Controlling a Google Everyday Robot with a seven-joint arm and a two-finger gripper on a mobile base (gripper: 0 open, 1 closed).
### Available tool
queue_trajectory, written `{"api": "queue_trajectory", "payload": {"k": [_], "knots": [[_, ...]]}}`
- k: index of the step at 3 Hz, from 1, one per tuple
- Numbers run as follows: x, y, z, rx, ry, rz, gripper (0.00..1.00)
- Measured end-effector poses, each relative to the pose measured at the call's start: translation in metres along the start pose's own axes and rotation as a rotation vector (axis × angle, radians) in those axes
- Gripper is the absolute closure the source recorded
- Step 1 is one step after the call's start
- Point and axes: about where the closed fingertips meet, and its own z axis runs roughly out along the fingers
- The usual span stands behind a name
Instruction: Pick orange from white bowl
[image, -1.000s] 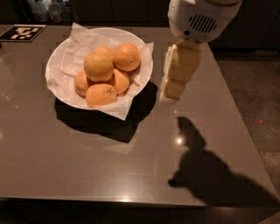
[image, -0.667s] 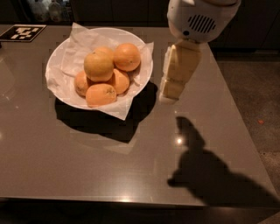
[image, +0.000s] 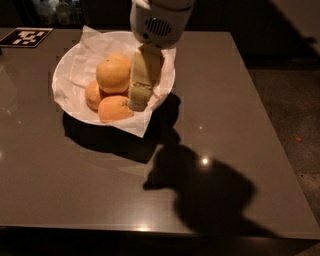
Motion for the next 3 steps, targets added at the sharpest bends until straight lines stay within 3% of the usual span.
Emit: {"api": "queue_trajectory", "payload": {"k": [1,2,3], "knots": [[-0.006,-0.002,0.002,0.003,-0.010,-0.007,0.00],[-0.011,-0.008,0.005,0.018,-0.012,0.026,0.00],[-0.023,-0.030,0.013,0.017,-0.008,0.100,0.00]]}}
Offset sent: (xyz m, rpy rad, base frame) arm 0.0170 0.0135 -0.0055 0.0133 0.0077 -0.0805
